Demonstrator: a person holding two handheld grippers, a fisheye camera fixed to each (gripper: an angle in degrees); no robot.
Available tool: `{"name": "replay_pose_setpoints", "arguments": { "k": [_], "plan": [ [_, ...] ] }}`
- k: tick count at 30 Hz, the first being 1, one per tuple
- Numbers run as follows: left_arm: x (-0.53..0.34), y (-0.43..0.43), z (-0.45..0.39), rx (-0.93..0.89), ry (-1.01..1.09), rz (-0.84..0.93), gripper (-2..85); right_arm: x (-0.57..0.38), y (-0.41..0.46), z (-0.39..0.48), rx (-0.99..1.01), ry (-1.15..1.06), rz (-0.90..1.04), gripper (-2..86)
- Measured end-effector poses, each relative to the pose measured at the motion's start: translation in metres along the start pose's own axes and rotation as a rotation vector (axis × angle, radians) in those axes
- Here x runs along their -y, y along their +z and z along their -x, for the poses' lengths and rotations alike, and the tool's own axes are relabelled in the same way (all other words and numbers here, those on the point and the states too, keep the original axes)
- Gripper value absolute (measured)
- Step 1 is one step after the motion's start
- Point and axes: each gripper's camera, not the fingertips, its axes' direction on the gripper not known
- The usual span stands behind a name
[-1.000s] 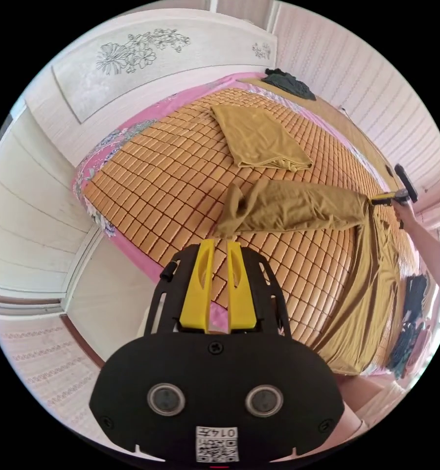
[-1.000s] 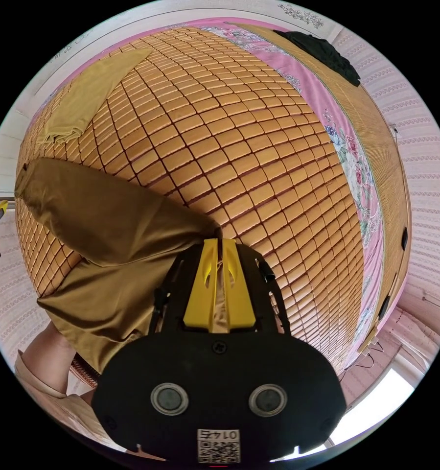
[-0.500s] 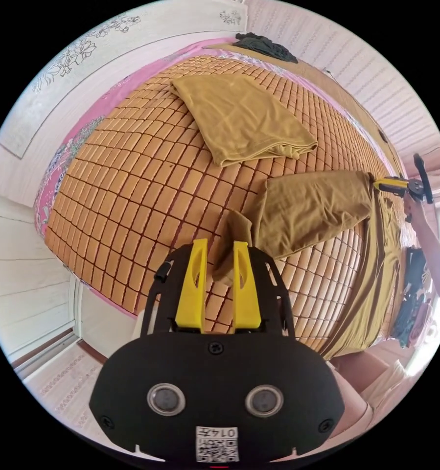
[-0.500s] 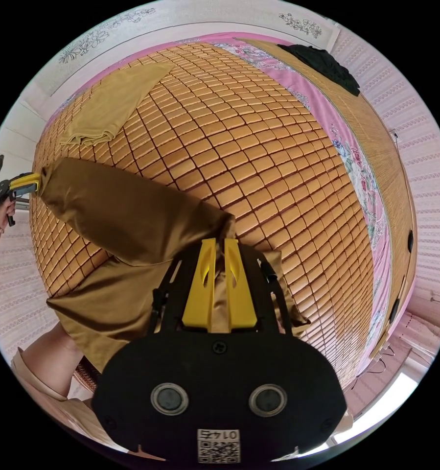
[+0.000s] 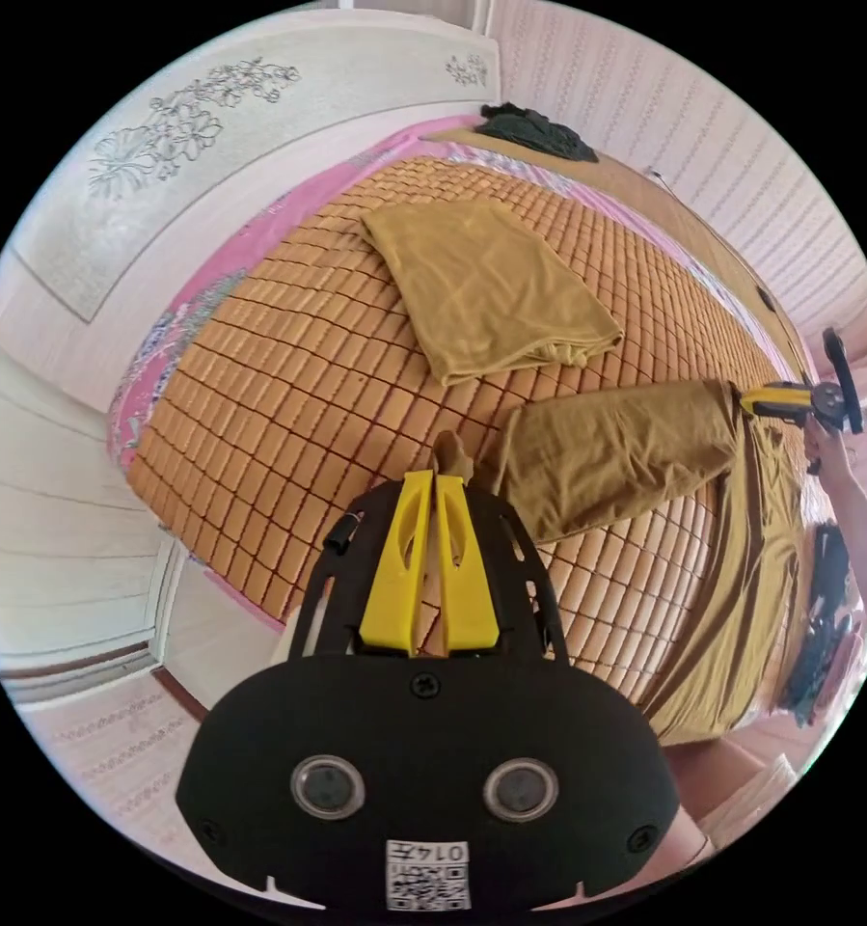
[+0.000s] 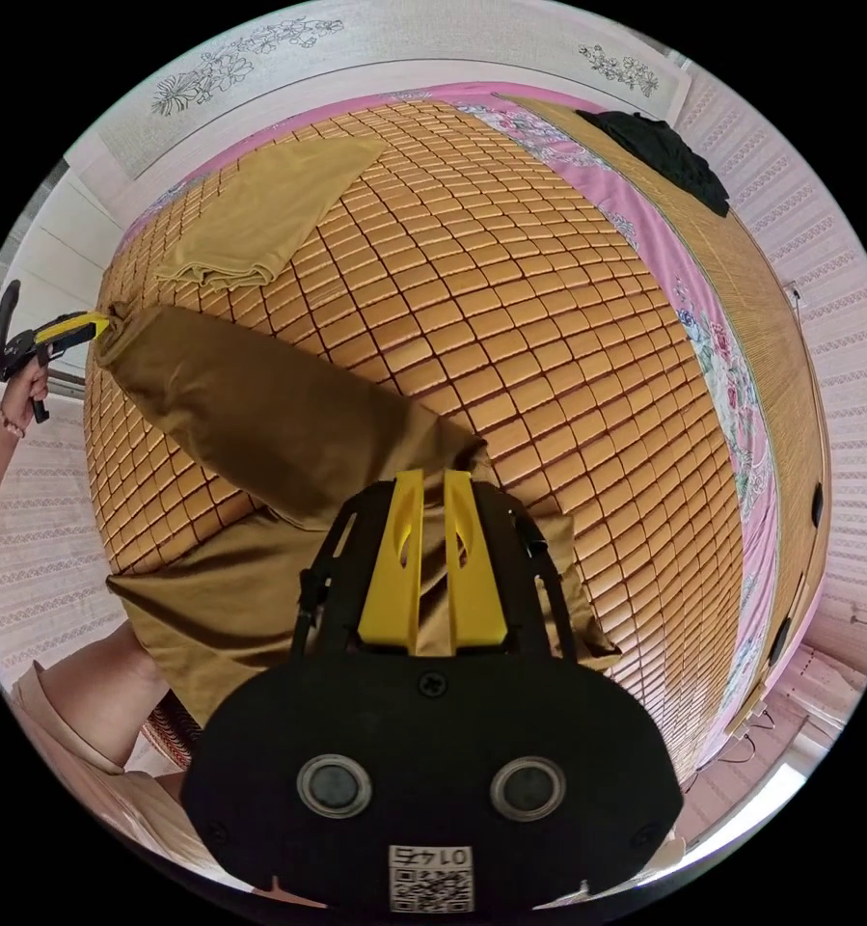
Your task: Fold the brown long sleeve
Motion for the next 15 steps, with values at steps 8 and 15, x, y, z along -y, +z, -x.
{"name": "replay_pose_setpoints", "arguments": {
  "k": [8, 15],
  "plan": [
    [-0.018, 0.012, 0.050, 0.068, -0.282, 0.006, 1.4, 0.020, 0.009, 0.020, 0.045, -0.051, -0.014, 6.4],
    [-0.020, 0.013, 0.049, 0.067, -0.245, 0.048, 4.4, 0.023, 0.015, 0.024, -0.003, -0.036, -0.006, 0.8]
  ]
}}
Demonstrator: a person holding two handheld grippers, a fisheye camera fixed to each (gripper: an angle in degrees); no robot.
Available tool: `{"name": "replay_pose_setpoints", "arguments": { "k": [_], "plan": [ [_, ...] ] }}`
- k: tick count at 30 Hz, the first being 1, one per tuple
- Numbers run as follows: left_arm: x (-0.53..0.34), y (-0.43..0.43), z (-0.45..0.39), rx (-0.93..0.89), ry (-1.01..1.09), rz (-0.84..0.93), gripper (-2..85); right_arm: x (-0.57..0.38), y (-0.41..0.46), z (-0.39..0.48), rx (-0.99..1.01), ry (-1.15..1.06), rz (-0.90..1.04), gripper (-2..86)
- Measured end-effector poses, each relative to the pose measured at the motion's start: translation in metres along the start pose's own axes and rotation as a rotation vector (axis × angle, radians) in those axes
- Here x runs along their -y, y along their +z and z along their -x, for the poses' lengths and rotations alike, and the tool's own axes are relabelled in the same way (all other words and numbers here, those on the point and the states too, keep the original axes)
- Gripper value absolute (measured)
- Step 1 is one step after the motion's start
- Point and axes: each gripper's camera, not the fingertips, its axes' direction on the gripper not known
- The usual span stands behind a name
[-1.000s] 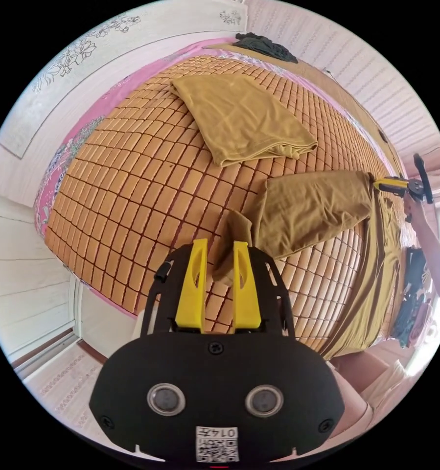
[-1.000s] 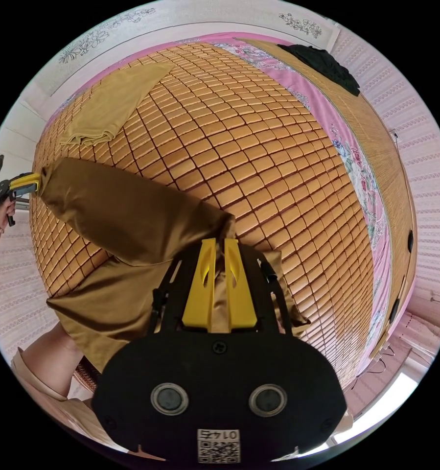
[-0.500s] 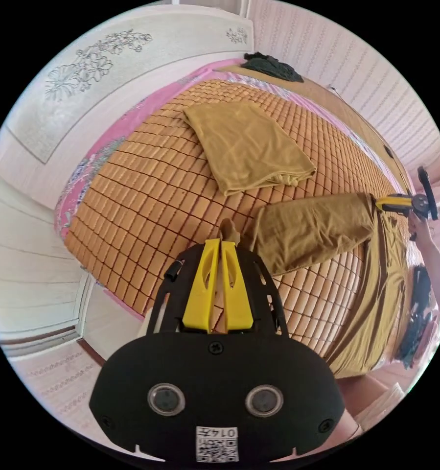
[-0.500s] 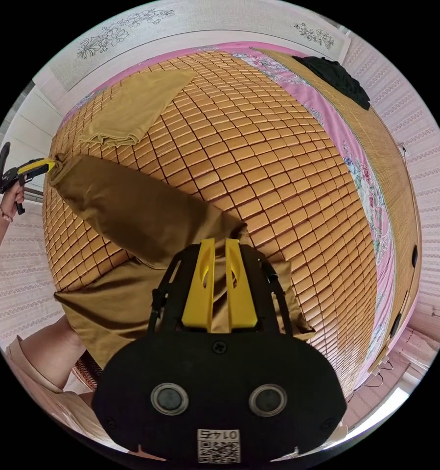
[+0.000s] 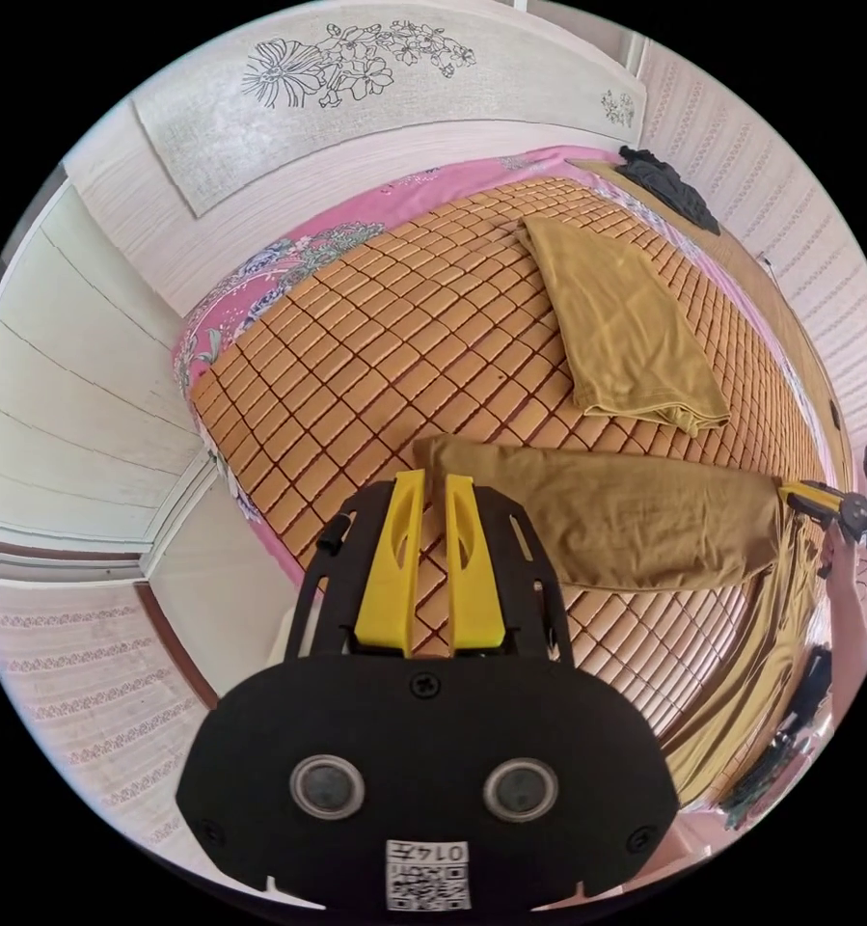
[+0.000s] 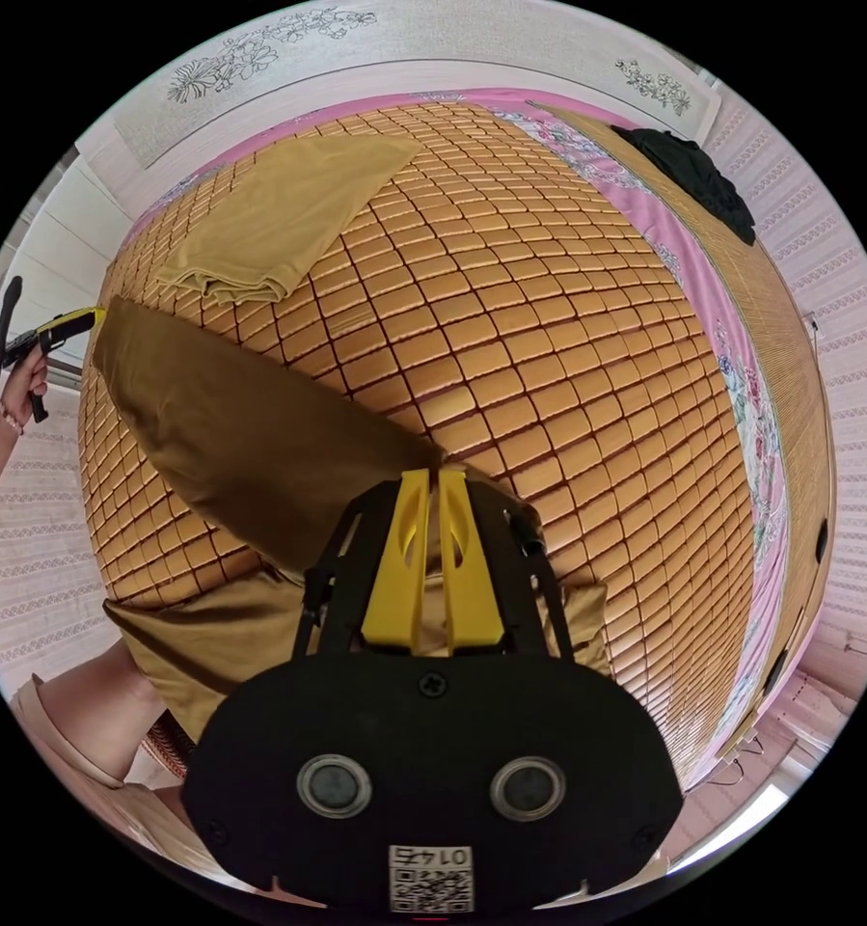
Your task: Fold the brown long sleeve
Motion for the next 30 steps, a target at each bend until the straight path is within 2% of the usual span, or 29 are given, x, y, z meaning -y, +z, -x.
{"name": "replay_pose_setpoints", "arguments": {
  "k": [5, 11, 14, 16, 17, 20, 22, 27, 30],
  "plan": [
    [-0.005, -0.008, 0.012, -0.064, 0.010, -0.010, 4.8, -0.003, -0.004, 0.001, -0.015, 0.013, 0.003, -0.7],
    [-0.010, 0.011, 0.002, -0.214, 0.145, 0.093, 6.5, -0.007, -0.009, 0.003, -0.045, 0.063, 0.021, -0.9],
    [-0.015, 0.013, -0.014, -0.164, 0.182, 0.122, 3.2, -0.007, -0.011, 0.010, -0.085, 0.058, 0.032, -0.9],
    [-0.017, 0.003, -0.017, -0.016, 0.128, 0.115, 2.1, -0.009, -0.014, 0.012, -0.095, 0.054, 0.028, -0.9],
    [-0.019, -0.012, -0.018, 0.065, 0.101, 0.067, 2.0, -0.011, -0.015, 0.012, -0.093, 0.056, 0.026, -0.9],
    [-0.023, -0.049, -0.026, 0.158, 0.087, -0.058, 3.2, -0.014, -0.020, 0.011, -0.083, 0.058, 0.024, -0.9],
    [-0.024, -0.051, -0.024, 0.208, 0.050, -0.052, 4.6, -0.017, -0.023, 0.010, -0.076, 0.063, 0.022, -0.9],
    [-0.029, -0.028, 0.002, -0.019, 0.041, 0.052, 5.6, -0.024, -0.033, 0.009, -0.074, 0.064, 0.024, -0.9],
    [-0.023, -0.017, 0.004, -0.019, 0.020, 0.054, 5.6, -0.028, -0.039, 0.010, -0.089, 0.046, 0.030, -0.9]
  ]
}}
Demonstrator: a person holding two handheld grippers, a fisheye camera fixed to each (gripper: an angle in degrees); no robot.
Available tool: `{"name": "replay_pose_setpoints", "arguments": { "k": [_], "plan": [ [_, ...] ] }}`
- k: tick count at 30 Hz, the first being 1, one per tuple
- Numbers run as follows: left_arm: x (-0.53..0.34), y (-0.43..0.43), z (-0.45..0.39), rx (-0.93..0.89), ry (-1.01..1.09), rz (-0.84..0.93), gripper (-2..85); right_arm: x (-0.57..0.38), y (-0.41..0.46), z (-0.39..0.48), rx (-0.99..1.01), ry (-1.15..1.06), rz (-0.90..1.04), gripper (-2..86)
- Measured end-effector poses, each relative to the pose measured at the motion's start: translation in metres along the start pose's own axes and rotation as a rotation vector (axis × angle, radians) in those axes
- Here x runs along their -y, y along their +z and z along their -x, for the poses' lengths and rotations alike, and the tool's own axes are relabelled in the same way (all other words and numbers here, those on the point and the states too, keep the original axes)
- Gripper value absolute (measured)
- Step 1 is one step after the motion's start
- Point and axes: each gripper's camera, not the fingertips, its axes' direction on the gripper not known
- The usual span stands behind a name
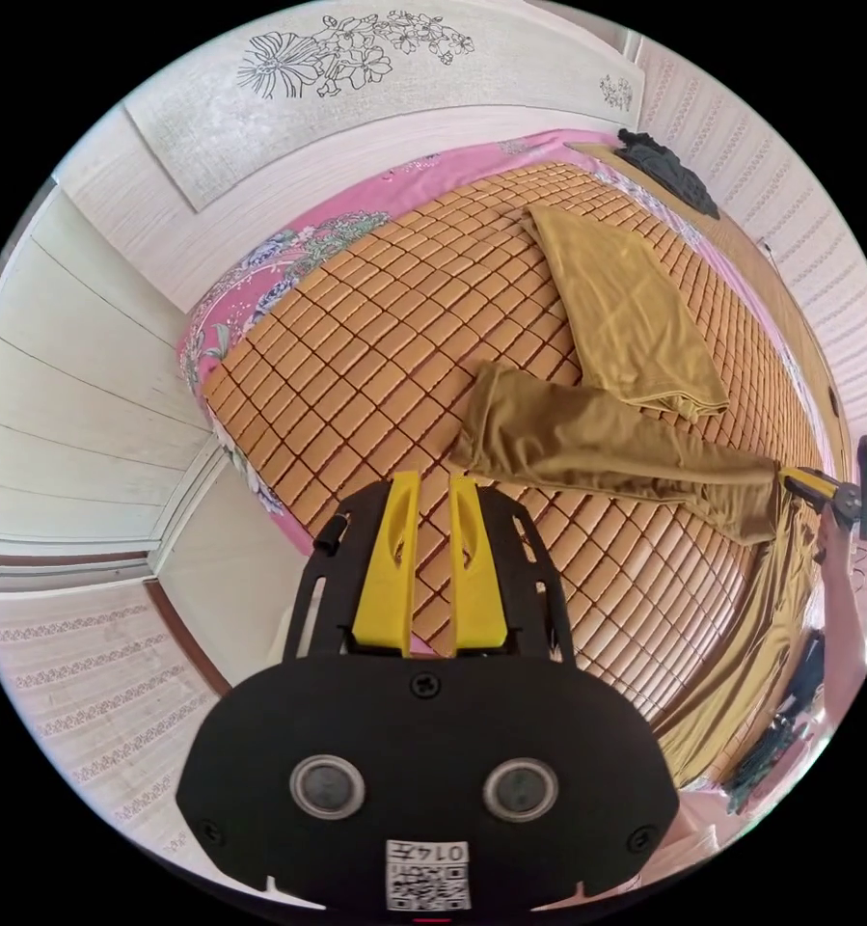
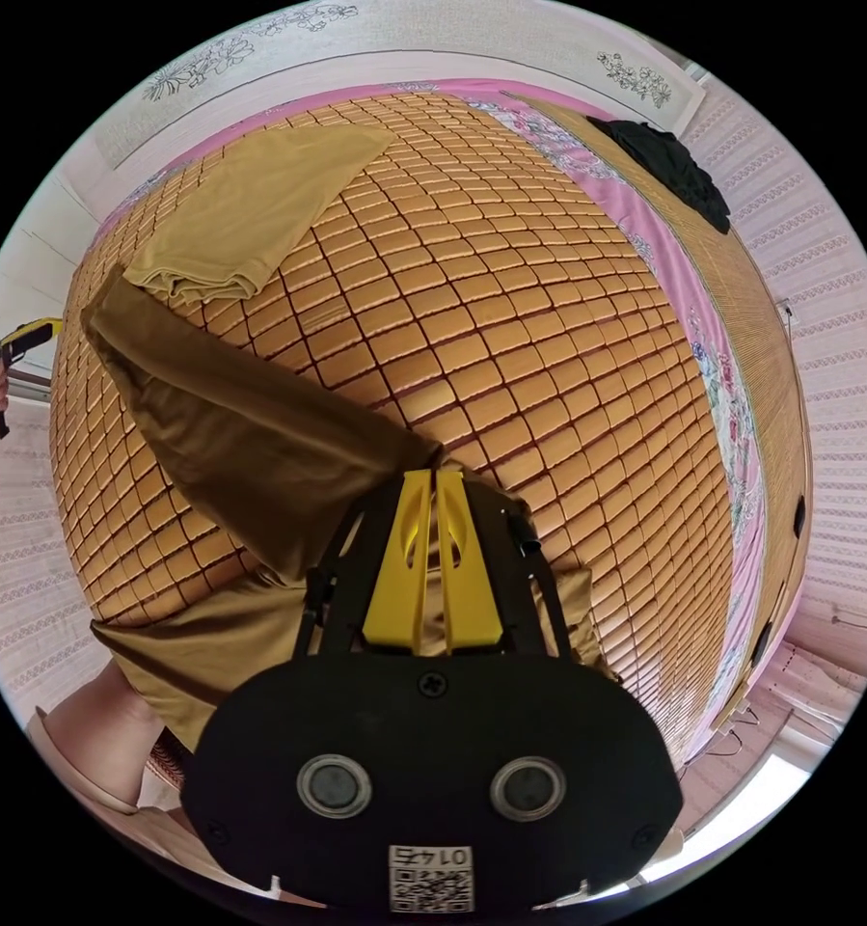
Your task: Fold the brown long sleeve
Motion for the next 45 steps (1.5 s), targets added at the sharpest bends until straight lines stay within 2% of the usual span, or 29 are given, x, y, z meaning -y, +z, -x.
{"name": "replay_pose_setpoints", "arguments": {
  "k": [4, 7, 9, 12, 17, 22, 25, 29, 33, 35, 38, 40, 45],
  "plan": [
    [0.015, 0.015, -0.004, -0.073, -0.022, -0.025, 5.4, -0.008, -0.010, -0.003, -0.008, -0.006, 0.002, -0.9],
    [0.021, 0.029, -0.011, -0.074, -0.004, 0.016, 1.1, -0.015, -0.019, -0.008, -0.001, 0.000, 0.003, -0.8],
    [0.011, 0.024, -0.009, -0.008, -0.021, 0.026, -0.4, -0.019, -0.024, -0.011, 0.004, 0.001, 0.007, -0.8],
    [-0.008, 0.008, 0.003, 0.012, -0.032, -0.065, -0.8, -0.025, -0.035, -0.018, 0.054, -0.018, 0.003, -0.8],
    [-0.011, 0.029, 0.010, -0.027, -0.057, 0.010, -0.1, -0.036, -0.052, -0.035, 0.129, -0.052, 0.019, -0.2],
    [-0.018, 0.011, 0.012, -0.079, -0.095, -0.052, 3.9, -0.053, -0.087, -0.059, 0.214, -0.085, 0.013, 2.6],
    [-0.012, -0.011, -0.003, -0.066, -0.005, -0.110, 4.1, -0.061, -0.116, -0.063, 0.277, -0.115, -0.046, 4.5],
    [0.023, 0.001, -0.034, -0.069, 0.076, -0.084, 5.6, -0.054, -0.129, -0.035, 0.388, -0.205, -0.074, 5.9],
    [0.045, 0.044, -0.050, -0.101, 0.057, 0.057, 4.4, -0.047, -0.130, 0.002, 0.338, -0.261, -0.100, 5.5],
    [0.047, 0.046, -0.052, -0.145, 0.068, 0.042, 0.4, -0.048, -0.126, 0.012, 0.270, -0.263, -0.074, 2.1],
    [0.057, 0.048, -0.059, -0.111, 0.090, 0.060, -0.6, -0.055, -0.139, 0.006, 0.271, -0.248, -0.093, -0.2],
    [0.060, 0.046, -0.063, -0.056, 0.102, 0.014, -0.7, -0.058, -0.147, -0.001, 0.296, -0.226, -0.105, -0.4],
    [0.061, 0.059, -0.062, -0.098, 0.001, -0.034, 2.3, -0.069, -0.163, -0.014, 0.353, -0.190, -0.109, 1.1]
  ]
}}
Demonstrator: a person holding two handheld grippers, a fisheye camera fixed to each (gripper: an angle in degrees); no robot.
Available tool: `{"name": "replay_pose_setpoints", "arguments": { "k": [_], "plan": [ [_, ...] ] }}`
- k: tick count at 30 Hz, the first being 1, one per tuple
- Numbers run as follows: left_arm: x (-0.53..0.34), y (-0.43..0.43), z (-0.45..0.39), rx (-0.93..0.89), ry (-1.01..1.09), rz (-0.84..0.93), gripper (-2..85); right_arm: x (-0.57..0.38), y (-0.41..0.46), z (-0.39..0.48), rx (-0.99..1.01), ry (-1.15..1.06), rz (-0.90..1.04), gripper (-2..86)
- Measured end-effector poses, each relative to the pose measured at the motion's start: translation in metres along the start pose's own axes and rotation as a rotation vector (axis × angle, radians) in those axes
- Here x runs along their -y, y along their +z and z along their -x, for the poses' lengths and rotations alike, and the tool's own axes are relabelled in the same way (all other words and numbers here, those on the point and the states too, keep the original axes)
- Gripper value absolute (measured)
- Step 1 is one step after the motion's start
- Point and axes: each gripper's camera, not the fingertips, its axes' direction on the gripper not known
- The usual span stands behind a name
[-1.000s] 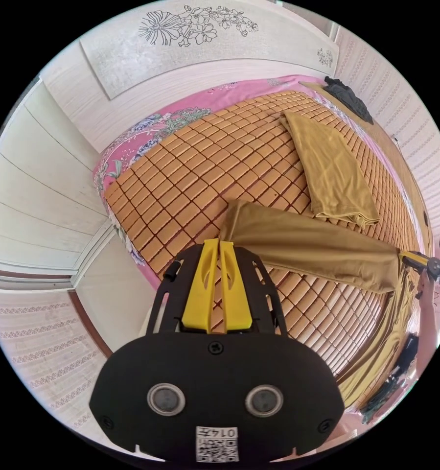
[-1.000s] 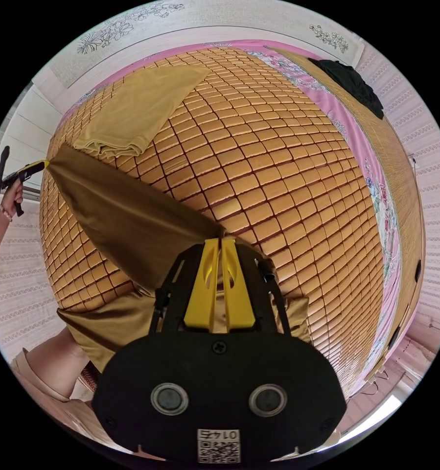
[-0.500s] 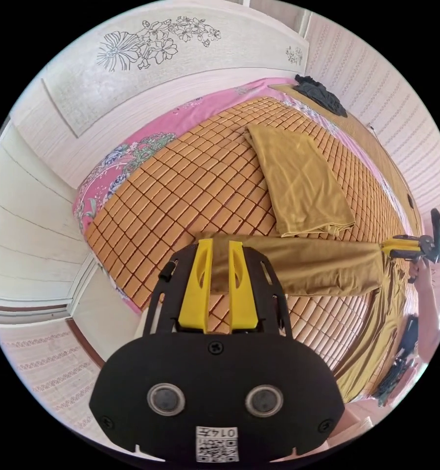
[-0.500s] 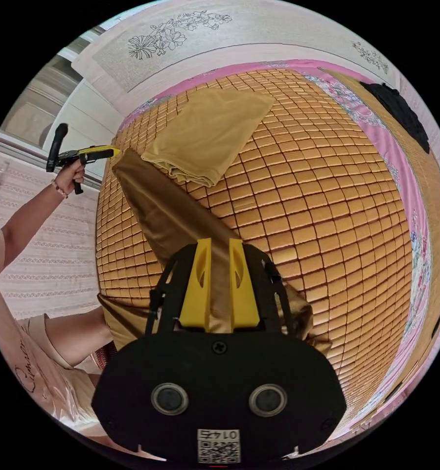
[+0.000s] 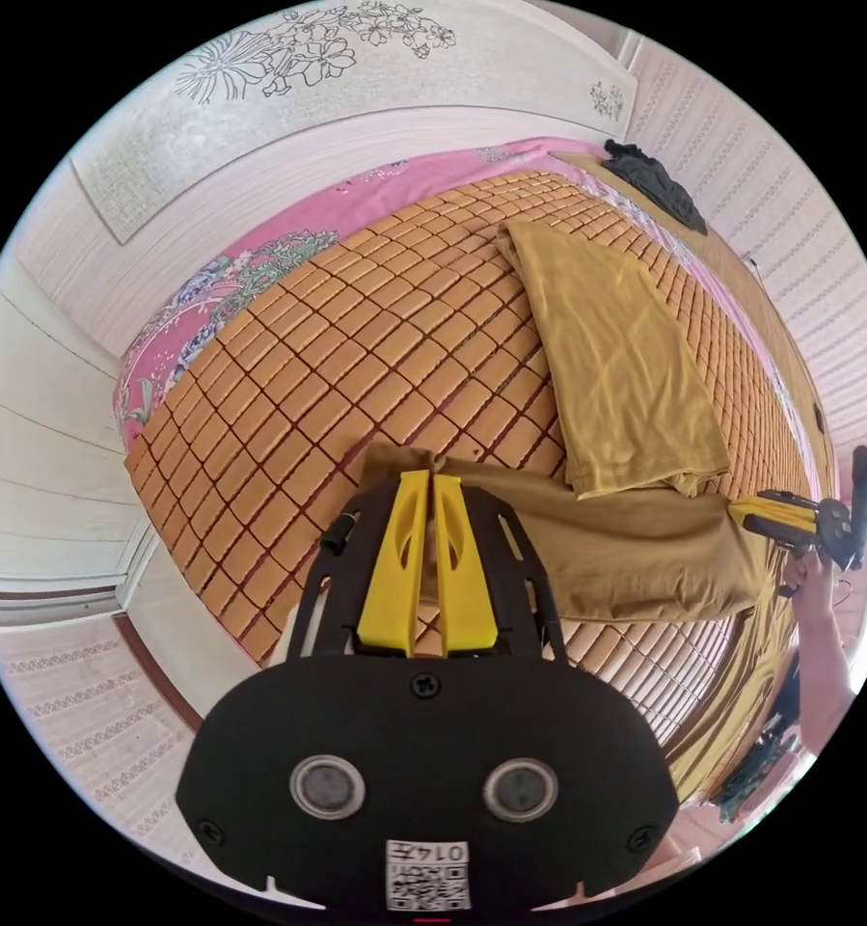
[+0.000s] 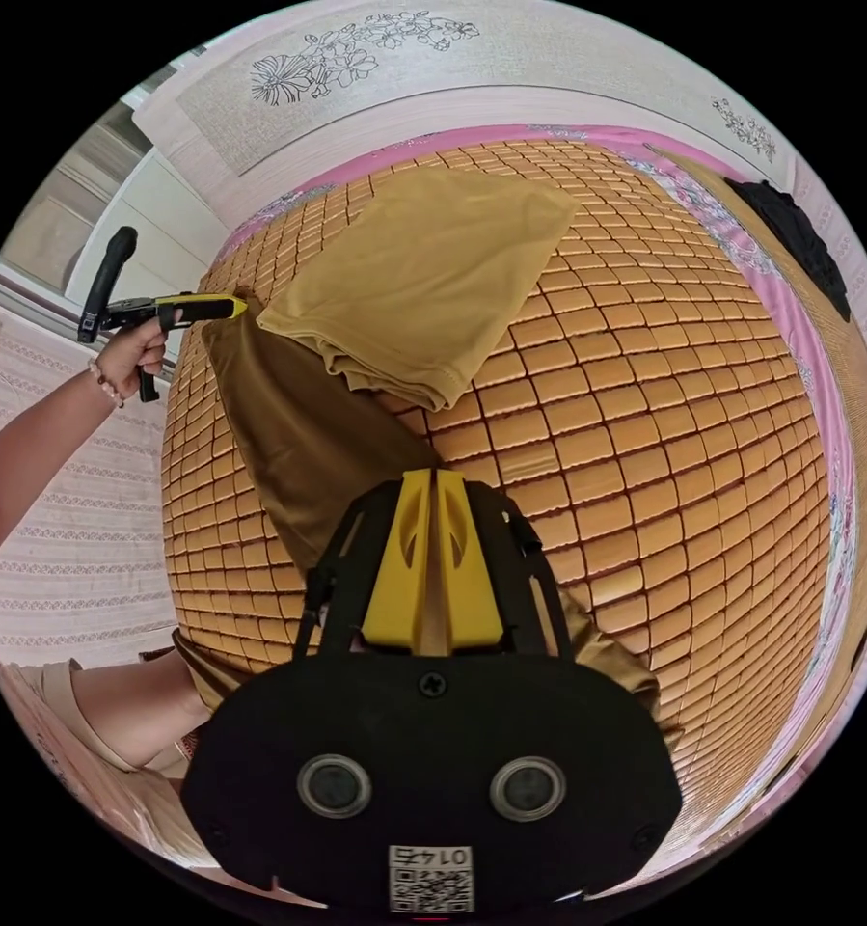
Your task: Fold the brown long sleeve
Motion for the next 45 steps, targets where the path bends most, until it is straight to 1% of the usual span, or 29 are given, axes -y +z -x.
{"name": "replay_pose_setpoints", "arguments": {
  "k": [2, 4, 7, 9, 10, 12, 14, 17, 20, 23, 27, 32, 35, 38, 41, 45],
  "plan": [
    [-0.001, -0.002, 0.002, -0.043, -0.030, 0.019, 4.4, -0.019, -0.029, 0.000, 0.007, 0.015, -0.059, 4.3],
    [-0.010, -0.016, -0.003, -0.060, -0.009, -0.012, 5.0, -0.048, -0.059, 0.000, -0.012, 0.041, -0.129, 4.9],
    [-0.037, -0.046, -0.039, -0.017, 0.161, -0.045, 4.8, -0.117, -0.101, -0.003, -0.059, 0.164, -0.189, 5.0],
    [-0.073, -0.055, -0.088, -0.074, 0.337, 0.019, 5.0, -0.167, -0.117, -0.004, -0.058, 0.272, -0.179, 4.9],
    [-0.083, -0.055, -0.102, -0.116, 0.376, 0.049, 5.1, -0.202, -0.122, 0.000, -0.052, 0.340, -0.142, 4.3],
    [-0.131, -0.049, -0.157, -0.361, 0.461, 0.197, 5.8, -0.252, -0.126, 0.012, -0.067, 0.440, -0.061, 3.8],
    [-0.167, -0.039, -0.197, -0.443, 0.507, 0.301, 5.9, -0.314, -0.128, 0.040, -0.089, 0.523, 0.075, 3.8],
    [-0.214, -0.021, -0.257, -0.425, 0.615, 0.419, 6.0, -0.384, -0.128, 0.081, -0.077, 0.624, 0.241, 5.4],
    [-0.246, -0.017, -0.306, -0.388, 0.730, 0.450, 6.0, -0.445, -0.130, 0.117, -0.008, 0.749, 0.312, 6.6],
    [-0.281, -0.014, -0.345, -0.325, 0.877, 0.471, 5.9, -0.484, -0.126, 0.138, 0.048, 0.849, 0.314, 7.7],
    [-0.310, -0.004, -0.376, -0.285, 0.972, 0.479, 5.9, -0.500, -0.118, 0.147, 0.112, 0.880, 0.248, 6.9],
    [-0.330, 0.003, -0.391, -0.251, 1.035, 0.472, 5.9, -0.523, -0.129, 0.166, 0.094, 0.869, 0.182, 1.7],
    [-0.340, 0.004, -0.392, -0.244, 1.066, 0.463, 5.6, -0.535, -0.126, 0.178, 0.103, 0.868, 0.159, 1.0],
    [-0.347, 0.004, -0.388, -0.259, 1.090, 0.421, 3.8, -0.541, -0.121, 0.191, 0.088, 0.866, 0.118, 1.1],
    [-0.351, 0.003, -0.385, -0.281, 1.101, 0.425, 4.1, -0.547, -0.118, 0.206, 0.059, 0.856, 0.082, 2.1],
    [-0.364, -0.012, -0.374, -0.254, 1.121, 0.335, 5.2, -0.554, -0.116, 0.234, -0.015, 0.842, 0.036, 5.4]
  ]
}}
